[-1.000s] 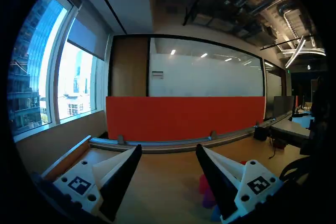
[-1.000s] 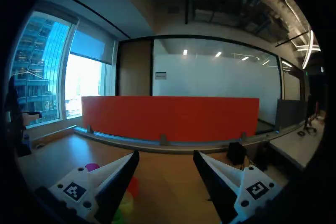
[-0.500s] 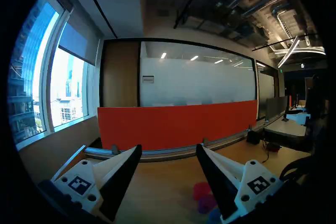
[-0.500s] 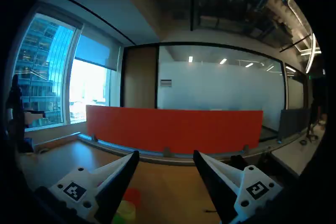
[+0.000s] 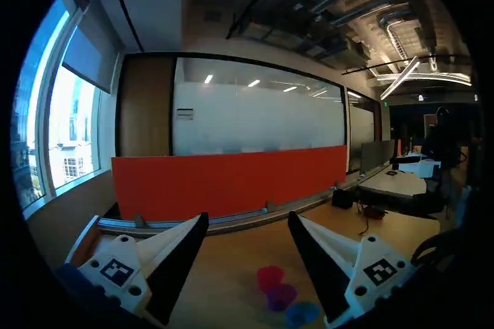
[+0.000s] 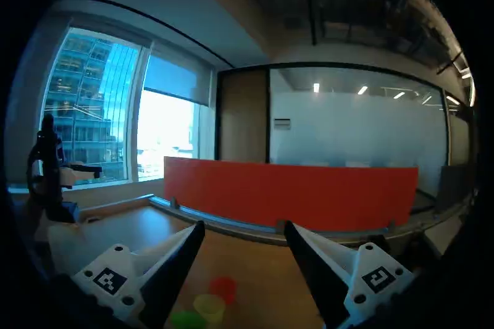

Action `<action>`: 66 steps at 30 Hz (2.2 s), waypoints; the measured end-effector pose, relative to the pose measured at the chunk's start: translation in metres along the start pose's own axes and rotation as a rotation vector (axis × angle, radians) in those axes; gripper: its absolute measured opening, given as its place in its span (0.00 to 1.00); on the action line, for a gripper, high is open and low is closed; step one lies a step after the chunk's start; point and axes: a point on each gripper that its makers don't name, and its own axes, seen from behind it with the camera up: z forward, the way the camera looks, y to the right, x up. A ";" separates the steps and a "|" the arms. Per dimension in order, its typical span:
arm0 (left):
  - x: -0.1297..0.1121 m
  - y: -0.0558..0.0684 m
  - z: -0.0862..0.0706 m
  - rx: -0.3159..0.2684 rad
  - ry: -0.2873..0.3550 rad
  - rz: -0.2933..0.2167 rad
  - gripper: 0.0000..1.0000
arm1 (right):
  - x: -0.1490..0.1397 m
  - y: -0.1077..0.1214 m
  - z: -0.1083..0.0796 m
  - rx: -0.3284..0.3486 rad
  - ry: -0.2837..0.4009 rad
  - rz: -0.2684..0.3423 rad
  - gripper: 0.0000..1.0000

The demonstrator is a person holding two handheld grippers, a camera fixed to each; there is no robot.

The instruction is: Pour water

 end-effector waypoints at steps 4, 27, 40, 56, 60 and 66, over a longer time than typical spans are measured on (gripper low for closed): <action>0.000 0.010 0.001 -0.045 0.002 -0.009 0.96 | 0.005 -0.014 -0.001 0.068 0.006 0.011 0.99; -0.030 0.037 -0.001 -0.197 -0.051 0.002 0.96 | -0.031 -0.051 0.001 0.241 -0.093 -0.045 0.99; -0.066 0.051 -0.001 -0.251 -0.105 0.035 0.96 | -0.077 -0.060 -0.005 0.311 -0.175 -0.081 0.99; -0.125 0.060 -0.003 -0.291 -0.188 0.059 0.96 | -0.137 -0.075 -0.010 0.375 -0.272 -0.103 1.00; -0.141 0.065 -0.005 -0.307 -0.207 0.061 0.96 | -0.152 -0.076 -0.012 0.382 -0.296 -0.106 1.00; -0.167 0.071 -0.008 -0.325 -0.239 0.083 0.96 | -0.177 -0.077 -0.015 0.393 -0.339 -0.119 1.00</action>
